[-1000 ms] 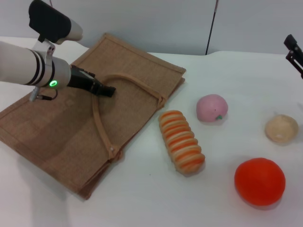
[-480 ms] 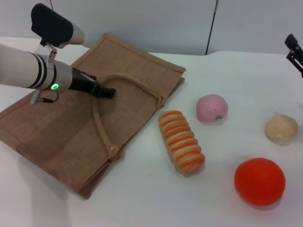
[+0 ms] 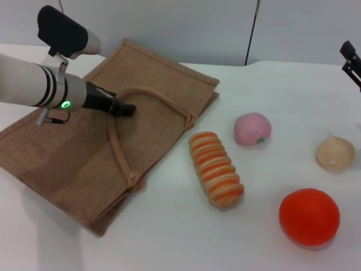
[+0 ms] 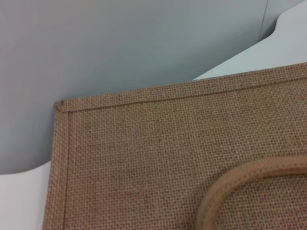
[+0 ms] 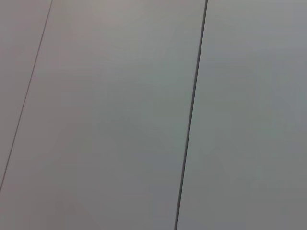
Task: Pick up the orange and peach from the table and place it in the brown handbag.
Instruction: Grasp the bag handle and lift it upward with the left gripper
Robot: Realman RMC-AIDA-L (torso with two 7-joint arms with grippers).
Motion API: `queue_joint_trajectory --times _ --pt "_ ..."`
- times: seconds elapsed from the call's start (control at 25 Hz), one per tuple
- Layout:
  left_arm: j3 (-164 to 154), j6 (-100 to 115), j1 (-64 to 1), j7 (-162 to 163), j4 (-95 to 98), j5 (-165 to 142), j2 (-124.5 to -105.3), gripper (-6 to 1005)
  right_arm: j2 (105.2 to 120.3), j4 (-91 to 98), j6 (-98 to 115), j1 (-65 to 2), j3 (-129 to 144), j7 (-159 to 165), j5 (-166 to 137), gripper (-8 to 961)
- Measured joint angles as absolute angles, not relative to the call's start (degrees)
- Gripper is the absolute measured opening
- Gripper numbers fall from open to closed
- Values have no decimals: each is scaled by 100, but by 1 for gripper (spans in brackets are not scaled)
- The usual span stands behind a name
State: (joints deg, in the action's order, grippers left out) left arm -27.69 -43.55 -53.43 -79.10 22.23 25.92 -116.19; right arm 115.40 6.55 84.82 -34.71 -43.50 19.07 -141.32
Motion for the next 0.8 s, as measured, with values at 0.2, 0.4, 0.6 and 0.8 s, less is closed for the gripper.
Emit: queue_joint_trajectory --times 0.2,0.4,0.6,0.8 --pt "-2731 -4350 -5311 -7915 2245 2625 -11624 604 11539 672 8482 -3456 -4355 1907 -14132 754" --pt "-2711 -4345 -5290 -7937 2269 2655 -11628 545 11540 672 8482 -3445 -4362 1907 -14133 754" --pt "-2709 -4402 -5214 -8111 2274 2937 -11621 480 11539 678 8482 -3433 -4361 1907 -14133 754" --pt "-2707 -4414 -5180 -8169 2277 2983 -11615 272 11539 677 8482 -3434 -4360 1907 -14132 753"
